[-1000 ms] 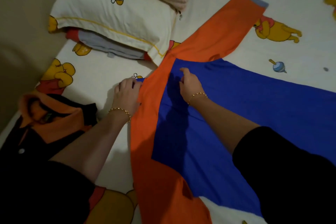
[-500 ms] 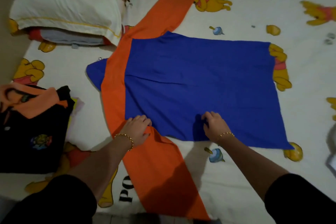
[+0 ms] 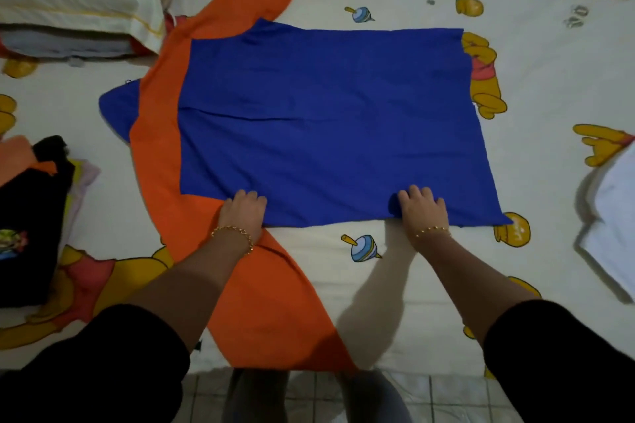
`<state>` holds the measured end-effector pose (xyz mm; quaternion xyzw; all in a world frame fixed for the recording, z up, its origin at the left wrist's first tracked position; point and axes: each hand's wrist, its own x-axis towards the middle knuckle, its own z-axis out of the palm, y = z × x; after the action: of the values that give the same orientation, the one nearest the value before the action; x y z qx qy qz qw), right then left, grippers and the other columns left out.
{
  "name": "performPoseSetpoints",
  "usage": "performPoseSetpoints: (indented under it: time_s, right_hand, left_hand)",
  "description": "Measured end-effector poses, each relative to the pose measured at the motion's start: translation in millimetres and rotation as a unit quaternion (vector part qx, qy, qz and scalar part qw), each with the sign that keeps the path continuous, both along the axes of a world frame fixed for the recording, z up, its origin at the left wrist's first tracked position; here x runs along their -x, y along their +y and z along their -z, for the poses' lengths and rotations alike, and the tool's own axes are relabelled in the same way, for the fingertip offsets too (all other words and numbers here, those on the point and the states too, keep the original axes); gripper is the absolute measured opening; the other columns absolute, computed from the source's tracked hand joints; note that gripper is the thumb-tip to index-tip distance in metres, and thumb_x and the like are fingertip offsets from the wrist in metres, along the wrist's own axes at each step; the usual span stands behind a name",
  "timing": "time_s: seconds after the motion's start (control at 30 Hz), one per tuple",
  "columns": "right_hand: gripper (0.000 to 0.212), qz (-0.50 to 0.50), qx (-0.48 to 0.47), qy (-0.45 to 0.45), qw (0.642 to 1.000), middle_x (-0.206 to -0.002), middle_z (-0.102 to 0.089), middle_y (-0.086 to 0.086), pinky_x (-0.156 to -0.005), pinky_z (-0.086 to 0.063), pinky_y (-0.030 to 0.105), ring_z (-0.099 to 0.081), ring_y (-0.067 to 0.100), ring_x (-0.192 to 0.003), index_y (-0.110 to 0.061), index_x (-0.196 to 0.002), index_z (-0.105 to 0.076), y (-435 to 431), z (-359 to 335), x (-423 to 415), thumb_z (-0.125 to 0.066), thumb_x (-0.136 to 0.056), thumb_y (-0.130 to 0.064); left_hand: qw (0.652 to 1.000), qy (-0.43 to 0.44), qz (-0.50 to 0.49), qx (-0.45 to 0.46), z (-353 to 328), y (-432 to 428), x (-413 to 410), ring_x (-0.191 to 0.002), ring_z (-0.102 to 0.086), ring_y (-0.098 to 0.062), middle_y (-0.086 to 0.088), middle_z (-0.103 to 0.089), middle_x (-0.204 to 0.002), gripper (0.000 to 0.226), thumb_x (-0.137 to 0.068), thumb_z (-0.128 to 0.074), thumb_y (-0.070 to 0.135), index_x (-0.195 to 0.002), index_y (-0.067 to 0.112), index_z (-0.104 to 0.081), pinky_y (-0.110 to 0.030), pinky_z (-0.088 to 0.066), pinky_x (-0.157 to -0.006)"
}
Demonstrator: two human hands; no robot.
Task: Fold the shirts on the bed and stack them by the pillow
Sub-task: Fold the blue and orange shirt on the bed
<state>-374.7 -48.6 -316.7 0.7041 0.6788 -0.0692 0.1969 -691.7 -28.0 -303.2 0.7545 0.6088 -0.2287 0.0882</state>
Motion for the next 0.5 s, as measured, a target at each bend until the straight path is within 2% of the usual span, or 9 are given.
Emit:
performPoseSetpoints:
  time_s: [0.17,0.23,0.33,0.5]
  right_hand:
    - [0.031,-0.026,0.042,-0.012,0.999,-0.12,-0.05,0.004,-0.094,-0.038,0.037,-0.044,0.024,-0.113,-0.018,-0.123,-0.05,-10,-1,-25,-0.048,-0.093,-0.01]
    - [0.032,-0.027,0.042,0.003,0.999,-0.12,-0.05,0.004,-0.095,-0.039,0.037,-0.045,0.024,-0.112,-0.018,-0.124,-0.049,-15,-1,-31,-0.049,-0.093,-0.01]
    - [0.035,0.006,0.031,0.027,0.999,-0.121,-0.05,0.006,-0.096,-0.039,0.037,-0.045,0.024,-0.113,-0.017,-0.124,-0.043,-10,-4,-36,-0.05,-0.092,-0.008]
    - [0.035,0.008,0.007,0.025,1.0,-0.121,-0.051,0.007,-0.097,-0.039,0.037,-0.047,0.025,-0.113,-0.016,-0.127,-0.044,32,-12,-50,-0.047,-0.093,-0.01]
  left_hand:
    - [0.999,0.003,0.031,0.023,-6,-7,4,-0.102,-0.051,-0.021,-0.001,-0.058,-0.105,0.025,-0.084,-0.046,0.002,-0.104,0.015,-0.054,-0.028,-0.04,-0.077]
    - [1.0,-0.013,0.005,0.002,-9,-10,6,-0.099,-0.051,-0.021,-0.003,-0.056,-0.104,0.027,-0.083,-0.046,0.0,-0.105,0.013,-0.052,-0.029,-0.041,-0.076]
    - [0.991,-0.075,-0.089,-0.069,-11,-4,13,-0.095,-0.052,-0.028,-0.012,-0.054,-0.104,0.029,-0.08,-0.046,-0.007,-0.105,0.007,-0.051,-0.038,-0.048,-0.074]
    - [0.994,-0.043,-0.097,-0.035,-22,38,3,-0.095,-0.06,-0.029,-0.014,-0.061,-0.105,0.023,-0.088,-0.042,-0.004,-0.105,0.004,-0.056,-0.034,-0.045,-0.071]
